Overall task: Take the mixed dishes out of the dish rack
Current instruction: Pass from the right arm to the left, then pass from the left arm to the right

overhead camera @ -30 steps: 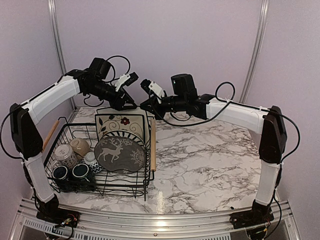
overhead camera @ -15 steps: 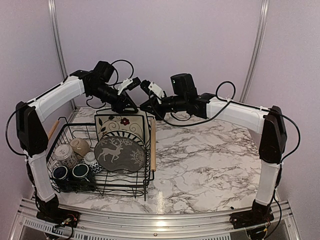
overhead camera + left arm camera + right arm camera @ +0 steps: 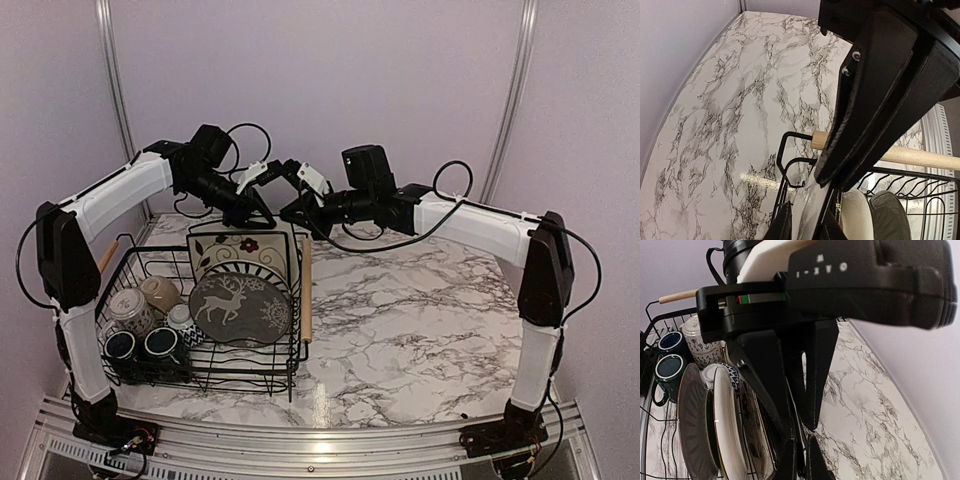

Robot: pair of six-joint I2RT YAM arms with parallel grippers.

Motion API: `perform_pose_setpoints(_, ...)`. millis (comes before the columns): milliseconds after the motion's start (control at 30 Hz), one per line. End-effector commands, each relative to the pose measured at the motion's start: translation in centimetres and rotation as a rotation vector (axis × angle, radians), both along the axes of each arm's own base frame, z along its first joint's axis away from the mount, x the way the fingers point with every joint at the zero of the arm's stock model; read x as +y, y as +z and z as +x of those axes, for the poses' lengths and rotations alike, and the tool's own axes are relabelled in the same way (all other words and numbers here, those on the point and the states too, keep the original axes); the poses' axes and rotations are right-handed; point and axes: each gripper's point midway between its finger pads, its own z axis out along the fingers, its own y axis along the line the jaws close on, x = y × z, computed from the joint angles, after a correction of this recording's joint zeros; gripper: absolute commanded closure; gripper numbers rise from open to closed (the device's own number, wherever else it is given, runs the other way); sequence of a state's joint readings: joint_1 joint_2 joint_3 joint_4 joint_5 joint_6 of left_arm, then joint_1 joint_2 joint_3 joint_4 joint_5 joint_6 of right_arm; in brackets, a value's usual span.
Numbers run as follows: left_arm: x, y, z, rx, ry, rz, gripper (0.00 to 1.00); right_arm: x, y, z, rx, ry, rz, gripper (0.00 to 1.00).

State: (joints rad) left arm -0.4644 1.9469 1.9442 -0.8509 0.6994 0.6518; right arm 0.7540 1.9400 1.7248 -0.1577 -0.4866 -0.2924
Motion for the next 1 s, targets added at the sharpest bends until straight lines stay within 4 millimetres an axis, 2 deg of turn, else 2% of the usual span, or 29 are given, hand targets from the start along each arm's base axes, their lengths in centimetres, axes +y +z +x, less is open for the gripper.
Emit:
perform_pose_setpoints(0, 0.1, 3.7, -0.9, -0.021, 0.023, -0.05, 0.91, -0.7, 10.0, -0.3, -0.132, -0.023, 0.177, 1.0)
perform_pose_setpoints(100, 0.2, 5.0, -1.2, -0.059, 0.014, -0.071, 0.95, -1.0, 10.2, 0.2, -0.108, -0.055, 0.19, 0.83)
perform_pose_setpoints(200, 0.2, 6.0, -1.3, -0.098, 0.009, -0.082, 1.0, -1.4, 10.2, 0.7, -0.081, -0.086, 0.2, 0.59)
perform_pose_setpoints(300, 0.2, 7.2, -1.5, -0.133, 0.004, -0.1, 1.0, -1.6, 9.7, 0.7, -0.073, -0.073, 0.196, 0.47)
perform_pose_setpoints(400, 0.4, 8.8, -1.8, -0.168, 0.007, -0.115, 1.0, -1.7, 8.9, 0.4, -0.071, -0.032, 0.179, 0.43)
perform_pose_setpoints(567, 0.7, 11.2, -2.6, -0.208, 0.011, -0.148, 1.0, -2.1, 8.0, -1.7, -0.112, 0.054, 0.179, 0.29)
perform_pose_setpoints(633, 0.8, 12.1, -3.0, -0.223, 0.005, -0.163, 1.0, -2.1, 7.8, -1.9, -0.134, 0.069, 0.191, 0.27)
perform_pose_setpoints(867, 0.6, 13.3, -3.9, -0.244, -0.012, -0.182, 1.0, -0.5, 6.0, -0.5, -0.114, 0.094, 0.17, 0.28)
perform_pose_setpoints(900, 0.5, 13.4, -4.0, -0.246, -0.014, -0.185, 1.0, 0.0, 5.7, -0.1, -0.111, 0.098, 0.166, 0.29)
perform_pose_setpoints(933, 0.5, 13.6, -4.1, -0.249, -0.016, -0.188, 1.0, 0.4, 4.5, 0.3, -0.089, 0.102, 0.145, 0.3)
perform_pose_setpoints(967, 0.5, 13.8, -4.2, -0.254, -0.016, -0.19, 1.0, 0.7, 4.5, 0.3, -0.089, 0.112, 0.141, 0.31)
